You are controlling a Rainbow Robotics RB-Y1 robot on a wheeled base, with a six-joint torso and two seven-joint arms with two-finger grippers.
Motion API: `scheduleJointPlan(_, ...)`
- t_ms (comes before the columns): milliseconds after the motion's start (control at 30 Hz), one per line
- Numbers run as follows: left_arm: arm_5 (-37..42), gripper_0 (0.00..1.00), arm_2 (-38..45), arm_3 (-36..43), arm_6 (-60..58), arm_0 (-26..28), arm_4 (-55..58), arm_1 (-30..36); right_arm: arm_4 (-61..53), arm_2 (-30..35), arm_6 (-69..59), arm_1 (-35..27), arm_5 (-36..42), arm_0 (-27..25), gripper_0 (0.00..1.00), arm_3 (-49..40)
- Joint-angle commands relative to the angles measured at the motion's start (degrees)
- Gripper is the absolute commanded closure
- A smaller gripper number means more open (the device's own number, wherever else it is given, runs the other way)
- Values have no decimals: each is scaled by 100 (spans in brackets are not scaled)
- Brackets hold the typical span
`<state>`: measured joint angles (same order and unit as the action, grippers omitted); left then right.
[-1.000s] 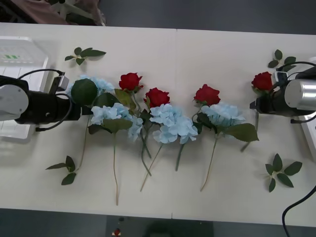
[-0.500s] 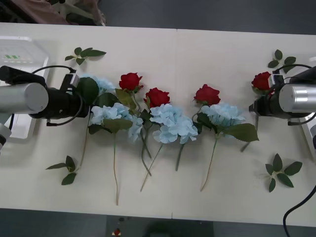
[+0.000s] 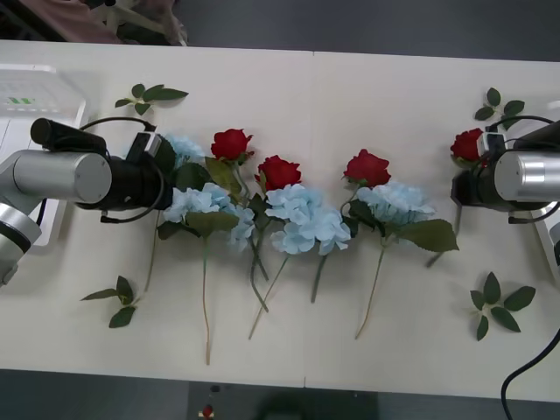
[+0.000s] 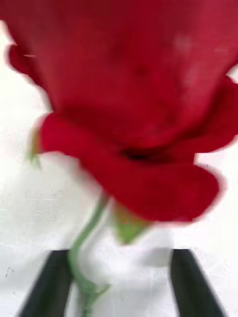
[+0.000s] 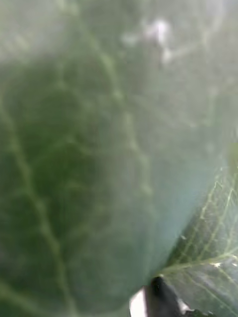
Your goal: Put the red flowers into the right box and the blue flowers into the left box
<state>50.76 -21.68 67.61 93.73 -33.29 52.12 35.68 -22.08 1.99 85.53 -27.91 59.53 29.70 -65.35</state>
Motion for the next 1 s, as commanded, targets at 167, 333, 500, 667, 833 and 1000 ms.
scheduleJointPlan(167,-14,100,41,15,-109,-63,-158,97,-42,21,-274,-232,6,115,100,-118)
scheduleJointPlan(333,302,100,296,156,-101,-54,-246,150,-42,135,-274,-329,437,115,100,-567)
scheduleJointPlan(500,1761,100,841,1255,-101,-54,-88,906,-42,363,-213,-487,1377,115,100,-1349)
scheduleJointPlan(667,3203,100,1615,2283,-145,-54,369,1943,-33,671,-116,-645,2089,53,100,-2096)
scheduleJointPlan(833,4038,100,2476,2309,-92,-37,404,2699,-103,1216,499,-882,2415,-184,100,-2773)
scheduleJointPlan(1000,3800,100,3074,1984,154,332,132,2945,-640,2165,1651,-1041,2423,-527,100,-2905)
